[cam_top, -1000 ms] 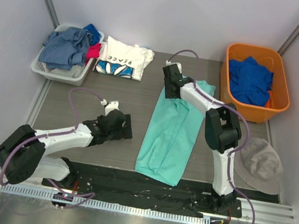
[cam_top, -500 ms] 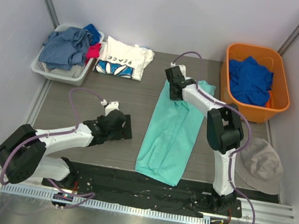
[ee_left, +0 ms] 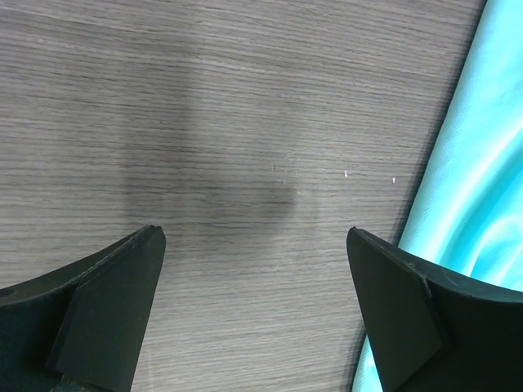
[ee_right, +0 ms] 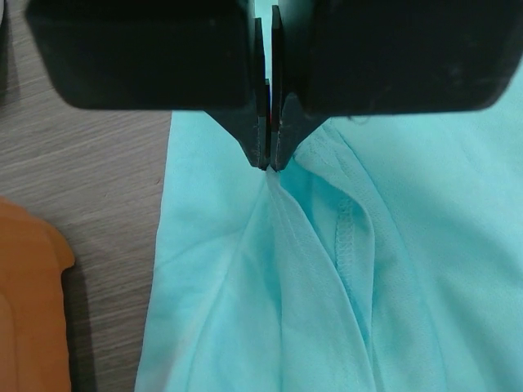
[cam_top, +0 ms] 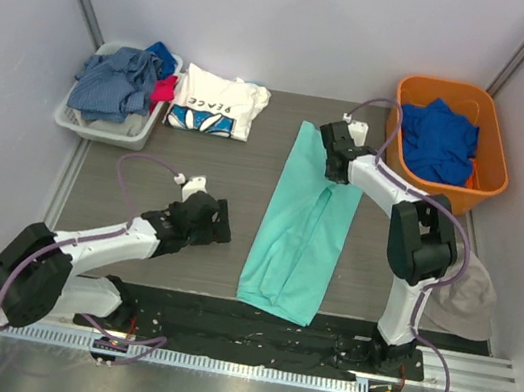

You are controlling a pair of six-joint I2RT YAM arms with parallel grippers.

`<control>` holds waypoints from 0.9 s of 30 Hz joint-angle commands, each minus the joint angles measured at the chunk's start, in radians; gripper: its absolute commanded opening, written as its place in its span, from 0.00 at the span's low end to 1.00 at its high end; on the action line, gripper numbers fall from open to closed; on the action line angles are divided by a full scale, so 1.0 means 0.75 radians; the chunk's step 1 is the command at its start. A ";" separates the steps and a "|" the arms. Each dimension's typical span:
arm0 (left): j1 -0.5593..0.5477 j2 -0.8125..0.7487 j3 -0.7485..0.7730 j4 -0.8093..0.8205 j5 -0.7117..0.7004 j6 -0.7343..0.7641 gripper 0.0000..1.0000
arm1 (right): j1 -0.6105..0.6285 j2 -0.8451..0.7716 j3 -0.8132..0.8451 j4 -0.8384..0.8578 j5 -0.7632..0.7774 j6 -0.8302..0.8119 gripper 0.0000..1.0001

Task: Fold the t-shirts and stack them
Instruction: Fold the tshirt

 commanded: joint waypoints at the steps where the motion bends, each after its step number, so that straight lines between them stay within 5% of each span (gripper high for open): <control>1: -0.004 -0.060 -0.012 -0.016 -0.004 -0.022 1.00 | 0.001 -0.099 -0.053 0.012 0.041 0.102 0.01; 5: -0.004 -0.088 -0.025 -0.033 -0.004 -0.028 1.00 | -0.005 -0.134 -0.108 0.004 0.021 0.151 0.04; 7: -0.004 -0.098 -0.031 -0.037 -0.006 -0.030 1.00 | -0.005 -0.144 -0.147 0.002 0.004 0.178 0.24; 13: -0.004 -0.107 -0.037 -0.045 -0.006 -0.040 1.00 | -0.010 -0.216 -0.180 0.022 0.108 0.209 0.47; 22: -0.004 -0.101 -0.018 -0.072 -0.022 -0.030 1.00 | -0.055 -0.061 0.106 0.067 0.062 0.080 0.51; 27: -0.004 -0.103 -0.016 -0.090 -0.045 -0.022 1.00 | -0.083 0.084 0.282 0.149 -0.128 -0.006 0.52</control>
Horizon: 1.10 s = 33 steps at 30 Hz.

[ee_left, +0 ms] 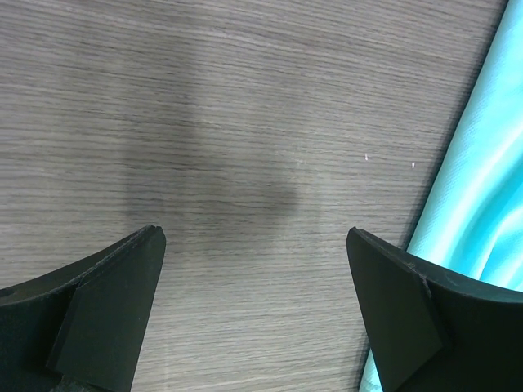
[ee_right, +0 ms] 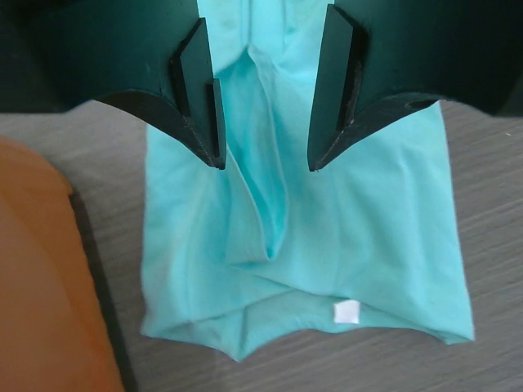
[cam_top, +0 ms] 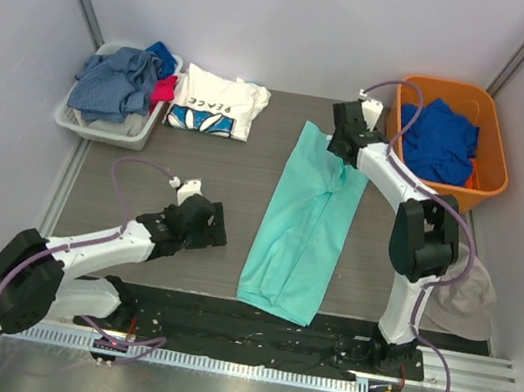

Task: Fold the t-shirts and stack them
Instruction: Fold the tshirt

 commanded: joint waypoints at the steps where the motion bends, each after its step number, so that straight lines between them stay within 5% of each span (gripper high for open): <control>1: -0.004 -0.022 0.021 -0.024 -0.046 0.007 1.00 | -0.024 0.154 0.156 0.096 -0.167 -0.107 0.52; 9: -0.004 0.004 0.036 -0.028 -0.055 0.003 1.00 | -0.026 0.321 0.275 0.112 -0.486 -0.176 0.53; 26: -0.004 0.013 0.025 -0.006 -0.032 -0.012 1.00 | -0.051 0.135 0.085 -0.049 0.074 -0.082 0.54; 33: -0.004 -0.034 0.013 -0.014 -0.032 -0.016 1.00 | -0.053 -0.027 -0.056 0.034 0.027 -0.074 0.54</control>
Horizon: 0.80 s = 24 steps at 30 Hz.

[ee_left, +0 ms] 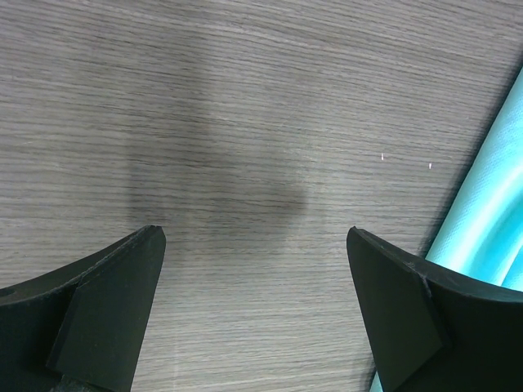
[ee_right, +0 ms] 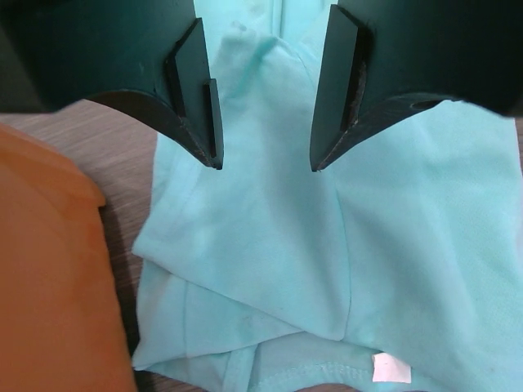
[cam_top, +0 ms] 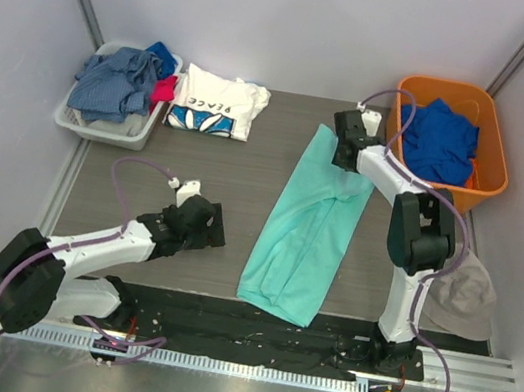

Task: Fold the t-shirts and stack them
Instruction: Fold the tshirt

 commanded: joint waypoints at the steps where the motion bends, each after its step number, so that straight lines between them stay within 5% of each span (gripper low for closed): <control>1: -0.004 -0.049 0.006 0.012 -0.010 -0.017 1.00 | -0.004 -0.177 -0.077 0.071 0.023 0.033 0.54; 14: -0.004 -0.149 0.012 -0.040 -0.012 0.004 1.00 | -0.004 -0.382 -0.335 0.108 -0.206 0.067 0.55; 24: -0.063 -0.031 0.045 0.065 0.074 0.063 1.00 | 0.123 -0.993 -0.883 -0.045 -0.223 0.280 0.55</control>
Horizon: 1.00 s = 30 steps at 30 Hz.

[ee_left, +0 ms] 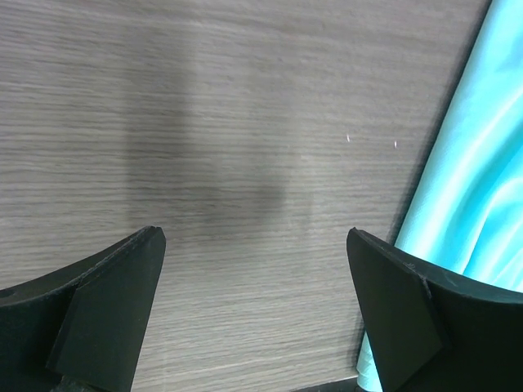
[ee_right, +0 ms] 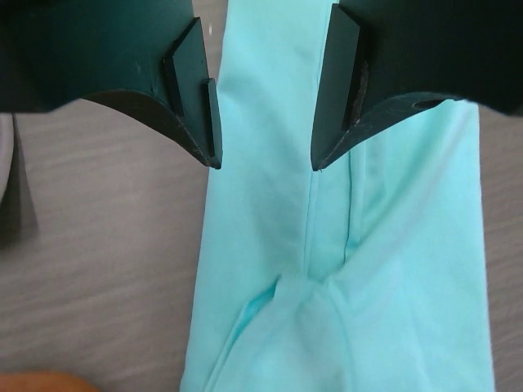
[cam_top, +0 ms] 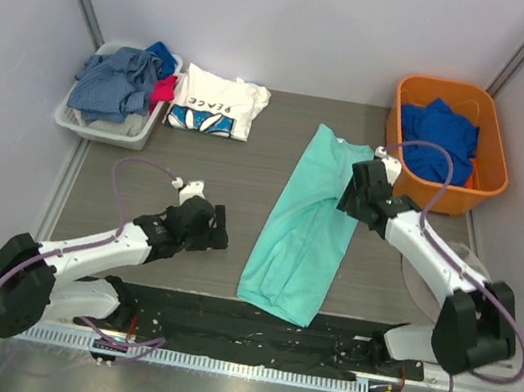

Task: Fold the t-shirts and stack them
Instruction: Fold the tshirt

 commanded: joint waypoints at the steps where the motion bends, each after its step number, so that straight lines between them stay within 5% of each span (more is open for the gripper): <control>1: -0.062 0.088 0.047 0.112 0.039 0.024 1.00 | 0.109 -0.271 -0.200 -0.087 0.005 0.150 0.55; 7: -0.111 0.213 0.131 0.139 0.063 0.022 1.00 | 0.142 -0.413 -0.293 0.086 0.019 0.118 0.55; 21: -0.117 -0.368 0.021 -0.272 -0.139 -0.057 1.00 | 0.024 0.738 0.805 0.085 0.140 -0.193 0.57; 30: -0.115 -0.626 -0.053 -0.448 -0.190 -0.153 1.00 | 0.007 1.094 1.030 0.003 0.222 -0.262 0.58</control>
